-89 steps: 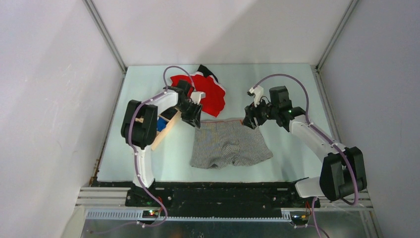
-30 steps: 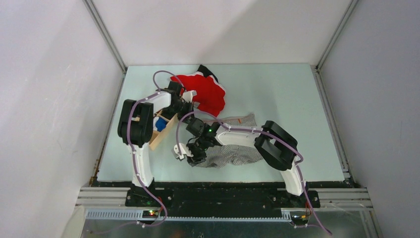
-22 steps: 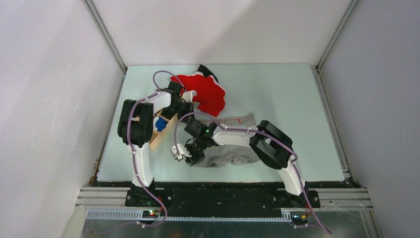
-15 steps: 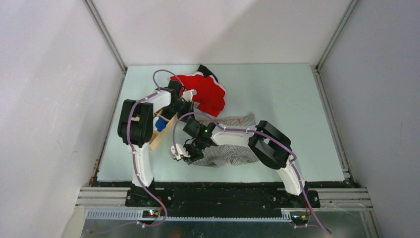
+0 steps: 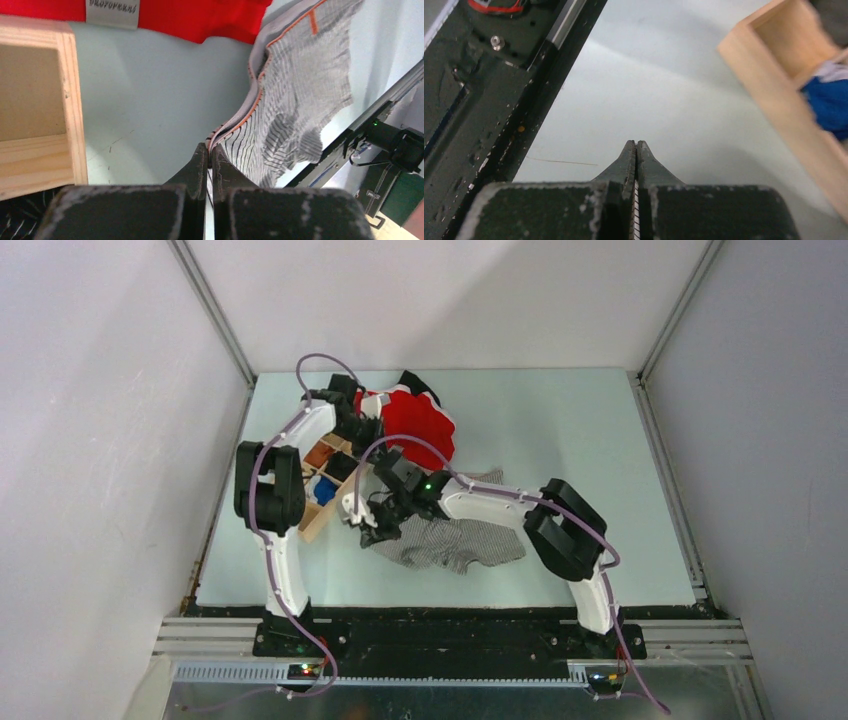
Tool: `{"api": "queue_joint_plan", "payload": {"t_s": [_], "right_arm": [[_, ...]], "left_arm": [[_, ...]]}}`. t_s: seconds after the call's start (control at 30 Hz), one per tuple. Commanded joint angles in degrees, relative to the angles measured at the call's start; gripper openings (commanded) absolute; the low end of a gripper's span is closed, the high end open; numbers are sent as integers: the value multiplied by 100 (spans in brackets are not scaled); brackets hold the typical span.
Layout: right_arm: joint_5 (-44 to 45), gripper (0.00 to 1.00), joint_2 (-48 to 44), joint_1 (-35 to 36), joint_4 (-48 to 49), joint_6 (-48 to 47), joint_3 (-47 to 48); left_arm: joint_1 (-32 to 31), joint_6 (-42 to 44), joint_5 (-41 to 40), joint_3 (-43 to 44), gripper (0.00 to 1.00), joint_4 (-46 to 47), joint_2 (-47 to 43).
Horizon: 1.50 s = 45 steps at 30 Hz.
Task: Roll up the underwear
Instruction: Fold the underwear at the center of the board.
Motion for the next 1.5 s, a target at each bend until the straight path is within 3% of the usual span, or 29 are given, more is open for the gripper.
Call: {"api": "queue_joint_plan", "payload": {"t_s": [0.0,0.47,0.93,1.47], "right_arm": [[-300,0,-583,-169,616,605,150],[-442,0,-1640,-1042,1011,1079,-1032],[-647,0,-2883,-2044,365,823,-2373],[-611,0,-3367,-2840,-234,-41,-3443]], "left_arm": [[21,28,265,727,0,-591,-203],[-657,-222,463,1815,0,-356,249],[-1606,-1707,453,2353,0,759,721],[-2346,-2373,-1512,2924,0,849,1213]]}}
